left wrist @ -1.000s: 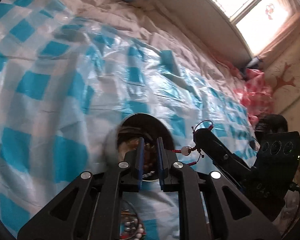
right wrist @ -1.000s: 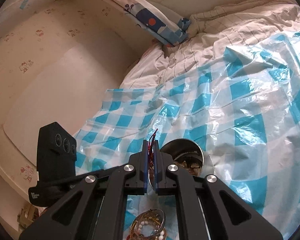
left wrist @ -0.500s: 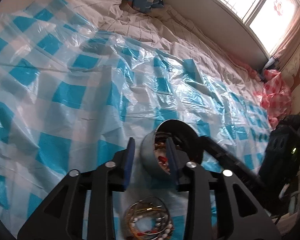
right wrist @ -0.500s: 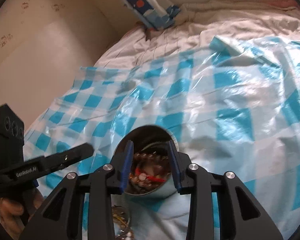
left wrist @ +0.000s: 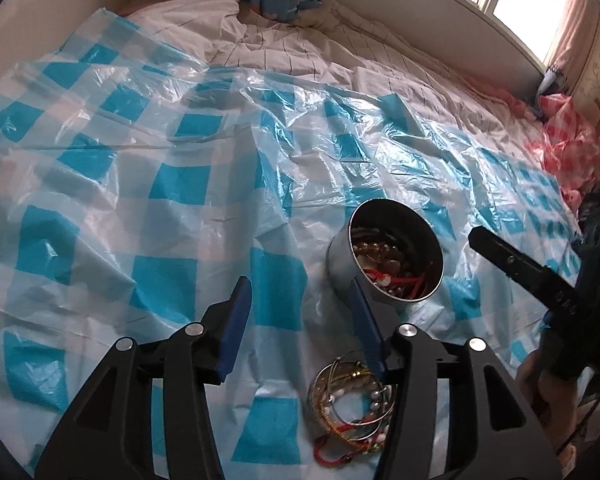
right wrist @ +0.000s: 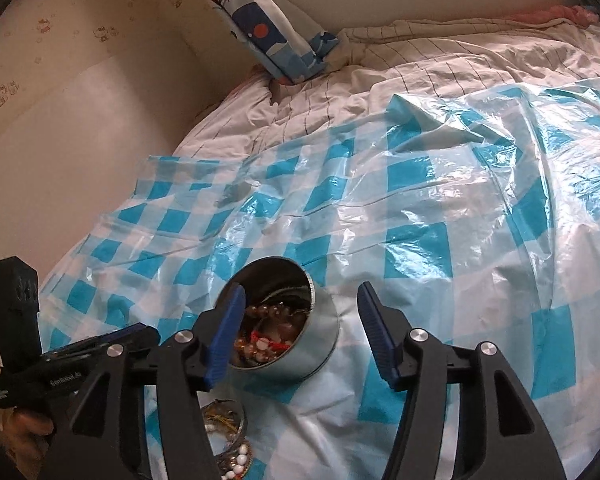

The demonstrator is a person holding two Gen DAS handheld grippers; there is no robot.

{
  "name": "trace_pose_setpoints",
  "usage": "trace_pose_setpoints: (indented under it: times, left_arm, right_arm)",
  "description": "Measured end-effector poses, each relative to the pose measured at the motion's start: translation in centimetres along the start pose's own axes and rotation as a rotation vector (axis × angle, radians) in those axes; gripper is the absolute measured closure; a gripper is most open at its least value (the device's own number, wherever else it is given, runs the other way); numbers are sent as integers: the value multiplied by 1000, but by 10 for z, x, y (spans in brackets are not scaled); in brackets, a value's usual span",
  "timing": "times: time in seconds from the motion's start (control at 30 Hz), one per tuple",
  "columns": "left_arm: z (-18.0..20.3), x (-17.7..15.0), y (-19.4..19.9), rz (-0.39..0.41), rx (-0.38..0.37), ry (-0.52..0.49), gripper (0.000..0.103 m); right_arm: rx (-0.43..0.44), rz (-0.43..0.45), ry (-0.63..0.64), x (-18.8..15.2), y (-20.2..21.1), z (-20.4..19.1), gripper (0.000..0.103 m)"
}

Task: Organize jewelry
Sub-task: 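Lower the red cord bracelet into the tin and open the right gripper, then withdraw both tools and bring the left gripper over the remaining bangles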

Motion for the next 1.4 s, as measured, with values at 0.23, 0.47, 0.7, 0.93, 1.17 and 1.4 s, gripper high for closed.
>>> trace_pose_setpoints:
  times: [0.23, 0.47, 0.7, 0.93, 1.17, 1.4]
  left_arm:
    - [5, -3, 15, 30, 57, -104, 51]
    - [8, -4, 35, 72, 95, -188, 47]
    - [5, -14, 38, 80, 137, -253, 43]
    - [4, -16, 36, 81, 146, -265, 40]
    - [10, -21, 32, 71, 140, -287, 39]
    - [17, -29, 17, -2, 12, -201, 38]
  right_arm:
    - [15, -7, 30, -15, 20, -25, 40]
    - [16, -29, 77, -40, 48, -44, 34]
    - [17, -43, 105, -45, 47, -51, 30]
    - [26, -58, 106, -46, 43, -53, 28]
    - [34, -66, 111, -46, 43, -55, 26]
    - [-70, -105, 166, -53, 51, -44, 24]
Point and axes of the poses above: each gripper's, at about its wrist camera, not at the fingertips, and y roughly against the way its jaws point, z to its right, x to its top, the point moved 5 cm from there along -y, roughly the way its jaws point, and after that the axes turned 14 degrees about z, right-handed, at the moved point
